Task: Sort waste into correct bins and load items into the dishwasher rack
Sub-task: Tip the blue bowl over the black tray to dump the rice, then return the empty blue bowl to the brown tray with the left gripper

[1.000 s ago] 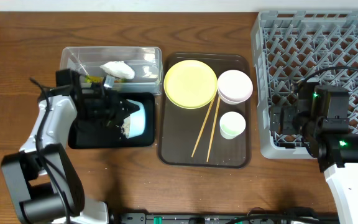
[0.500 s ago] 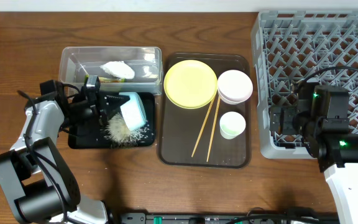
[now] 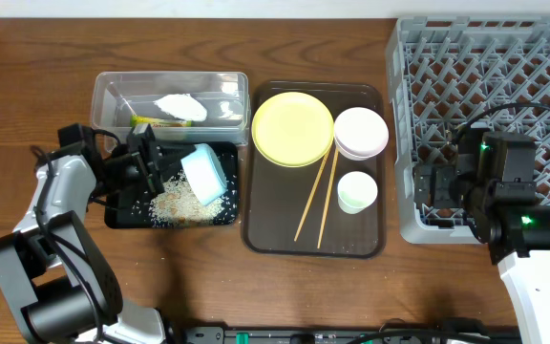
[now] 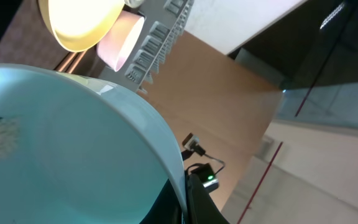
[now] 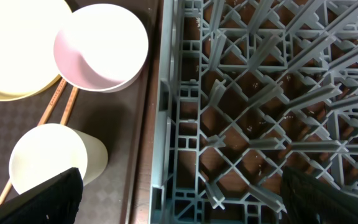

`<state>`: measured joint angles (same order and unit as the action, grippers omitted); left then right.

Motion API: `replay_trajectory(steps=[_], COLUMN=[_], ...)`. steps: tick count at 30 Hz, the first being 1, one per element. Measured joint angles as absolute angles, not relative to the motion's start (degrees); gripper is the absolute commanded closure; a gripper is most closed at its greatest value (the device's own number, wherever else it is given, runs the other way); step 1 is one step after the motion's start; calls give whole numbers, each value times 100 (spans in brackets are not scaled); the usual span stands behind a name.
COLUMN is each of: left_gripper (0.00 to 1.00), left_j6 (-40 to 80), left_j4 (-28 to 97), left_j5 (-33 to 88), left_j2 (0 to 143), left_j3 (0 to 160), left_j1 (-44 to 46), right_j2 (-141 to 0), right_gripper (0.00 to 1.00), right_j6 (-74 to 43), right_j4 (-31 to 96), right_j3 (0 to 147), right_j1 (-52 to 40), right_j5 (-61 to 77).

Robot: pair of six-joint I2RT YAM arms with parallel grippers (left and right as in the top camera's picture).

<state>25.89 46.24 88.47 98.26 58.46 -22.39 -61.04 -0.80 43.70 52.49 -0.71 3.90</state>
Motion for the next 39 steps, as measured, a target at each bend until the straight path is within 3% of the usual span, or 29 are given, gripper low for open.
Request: replay_trajectory(steps=[23,28,33,39], left_gripper=[94,94,94,94], left_j6=[3448,2381,1304,893], left_j4=[4154,3181,3166,3352], left_j5=[8864,8866,8855,8547], left_j2=[9826,9826,9826,9688], left_j3=[5841,5828,5826,5819], left_j1=[-2467,-2467,-2464,-2364], right_j2=[-6104,-6104,-6104,-6104], right_gripper=[1,1,1,1], right_j6=[-80,-80,-80,-80], right_j4=[4372,4372,4410,4412], right_j3=[5249,5249,5249,5249], right_j1=[-71,-71,-71,-71], right_j5=[390,390,395,403])
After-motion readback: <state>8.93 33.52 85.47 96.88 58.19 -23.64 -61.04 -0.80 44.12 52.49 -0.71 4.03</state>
